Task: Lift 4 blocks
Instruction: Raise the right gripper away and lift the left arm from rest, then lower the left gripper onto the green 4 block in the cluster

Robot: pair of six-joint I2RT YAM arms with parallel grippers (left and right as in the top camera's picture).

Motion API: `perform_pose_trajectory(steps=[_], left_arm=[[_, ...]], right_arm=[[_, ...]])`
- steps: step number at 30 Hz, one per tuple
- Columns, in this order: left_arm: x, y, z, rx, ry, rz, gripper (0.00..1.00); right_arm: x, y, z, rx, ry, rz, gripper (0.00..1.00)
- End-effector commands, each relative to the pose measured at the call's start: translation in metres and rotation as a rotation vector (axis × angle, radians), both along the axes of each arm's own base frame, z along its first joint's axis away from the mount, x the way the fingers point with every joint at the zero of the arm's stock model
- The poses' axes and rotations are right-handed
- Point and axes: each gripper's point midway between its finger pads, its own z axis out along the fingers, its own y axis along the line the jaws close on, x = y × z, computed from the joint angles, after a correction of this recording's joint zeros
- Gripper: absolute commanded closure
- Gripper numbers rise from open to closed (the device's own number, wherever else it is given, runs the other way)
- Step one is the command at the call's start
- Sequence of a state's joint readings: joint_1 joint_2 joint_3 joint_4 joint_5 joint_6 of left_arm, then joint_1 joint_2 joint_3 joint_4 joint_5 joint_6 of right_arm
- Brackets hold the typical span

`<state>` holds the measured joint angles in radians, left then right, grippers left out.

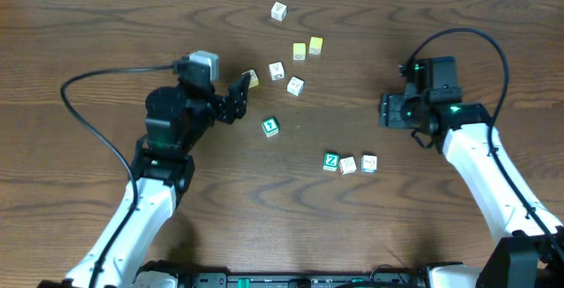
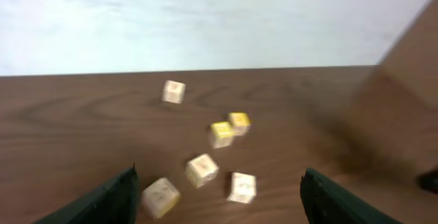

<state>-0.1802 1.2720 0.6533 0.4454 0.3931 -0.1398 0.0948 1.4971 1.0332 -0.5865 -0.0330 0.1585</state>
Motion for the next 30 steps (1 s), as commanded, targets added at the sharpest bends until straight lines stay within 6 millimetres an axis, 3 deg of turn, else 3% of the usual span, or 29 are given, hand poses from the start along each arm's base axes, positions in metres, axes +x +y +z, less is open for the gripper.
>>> perform_pose_trajectory(steps=[1, 4, 10, 16, 17, 20, 24, 30], left_arm=[[0.002, -0.018, -0.010, -0.040, 0.110, -0.085, 0.24], [0.004, -0.031, -0.025, 0.046, 0.190, -0.136, 0.24], [0.014, -0.065, -0.033, 0.227, 0.255, -0.112, 0.24], [-0.026, -0.107, -0.056, 0.365, 0.304, -0.266, 0.24], [-0.030, -0.109, -0.057, 0.369, 0.313, -0.274, 0.24], [-0.031, -0.102, -0.064, 0.393, 0.342, -0.239, 0.39], [-0.017, -0.073, -0.075, 0.400, 0.409, -0.017, 0.38], [-0.011, -0.071, -0.106, 0.364, 0.504, 0.063, 0.34]], right_arm=[[0.009, -0.013, 0.011, -0.007, -0.030, -0.015, 0.27], [0.011, -0.014, 0.013, 0.013, -0.036, -0.016, 0.27], [0.006, -0.010, 0.010, 0.035, -0.012, -0.004, 0.28], [-0.005, -0.011, 0.004, 0.033, 0.037, -0.005, 0.33], [-0.005, -0.011, 0.004, 0.033, 0.039, -0.005, 0.34], [-0.005, -0.011, 0.004, 0.033, 0.036, -0.005, 0.34], [-0.004, -0.010, 0.005, 0.035, 0.036, -0.004, 0.34], [-0.003, -0.005, 0.006, 0.064, 0.030, 0.012, 0.35]])
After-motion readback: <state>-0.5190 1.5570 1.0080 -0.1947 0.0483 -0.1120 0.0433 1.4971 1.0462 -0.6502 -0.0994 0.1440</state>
